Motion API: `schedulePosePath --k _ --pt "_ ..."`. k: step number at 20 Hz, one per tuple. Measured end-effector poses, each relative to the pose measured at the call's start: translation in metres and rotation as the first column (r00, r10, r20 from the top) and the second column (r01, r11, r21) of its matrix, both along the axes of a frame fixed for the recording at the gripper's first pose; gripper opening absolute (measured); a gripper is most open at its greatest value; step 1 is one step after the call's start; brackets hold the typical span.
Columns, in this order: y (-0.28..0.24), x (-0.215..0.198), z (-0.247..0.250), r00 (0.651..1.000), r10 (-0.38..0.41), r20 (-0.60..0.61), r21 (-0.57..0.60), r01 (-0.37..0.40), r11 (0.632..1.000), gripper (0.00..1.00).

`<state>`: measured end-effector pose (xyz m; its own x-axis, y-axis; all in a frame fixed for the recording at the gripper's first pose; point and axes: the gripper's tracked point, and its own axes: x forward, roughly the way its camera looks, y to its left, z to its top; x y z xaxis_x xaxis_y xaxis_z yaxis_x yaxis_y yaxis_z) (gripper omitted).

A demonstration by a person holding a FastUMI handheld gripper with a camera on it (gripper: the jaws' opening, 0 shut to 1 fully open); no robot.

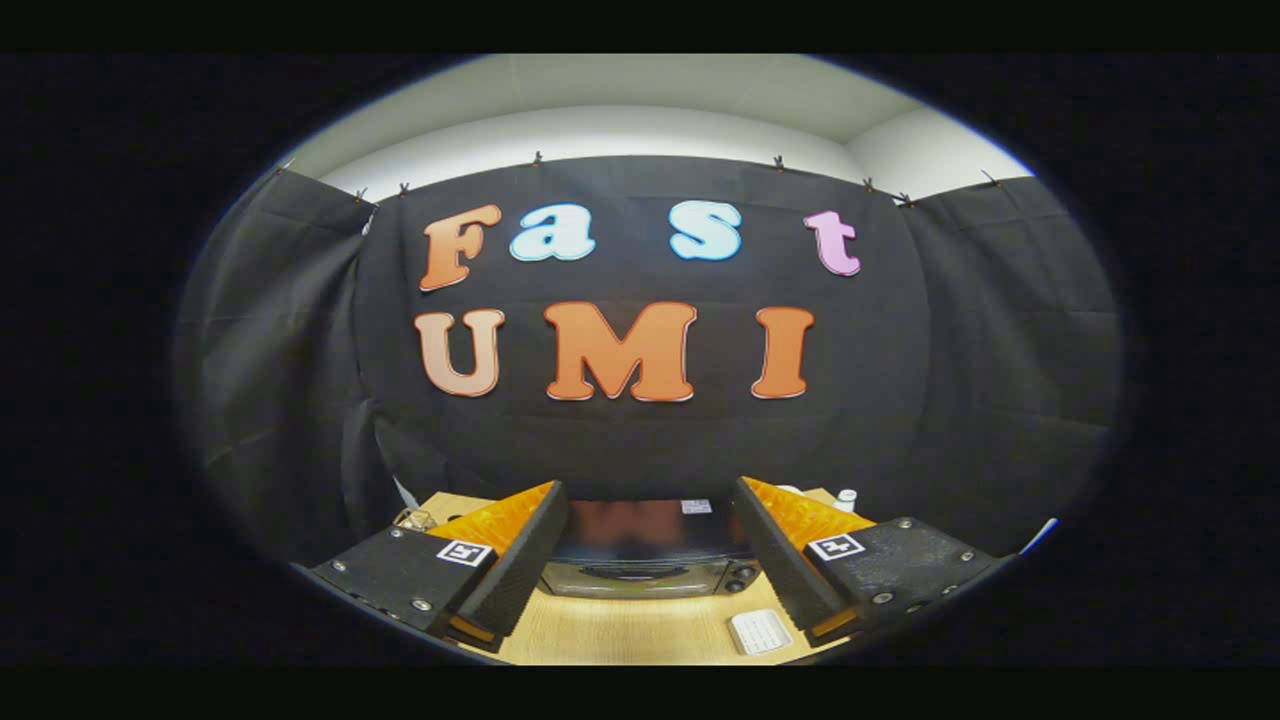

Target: Open the toaster oven, put the food inside, and close the toaster oven door.

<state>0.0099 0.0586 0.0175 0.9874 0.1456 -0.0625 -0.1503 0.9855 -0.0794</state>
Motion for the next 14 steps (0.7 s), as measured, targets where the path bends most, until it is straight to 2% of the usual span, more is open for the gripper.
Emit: schedulePosePath --k 14 --pt "-0.019 -0.023 0.006 0.999 -0.002 0.05 0.041 0.0 0.999 0.99"
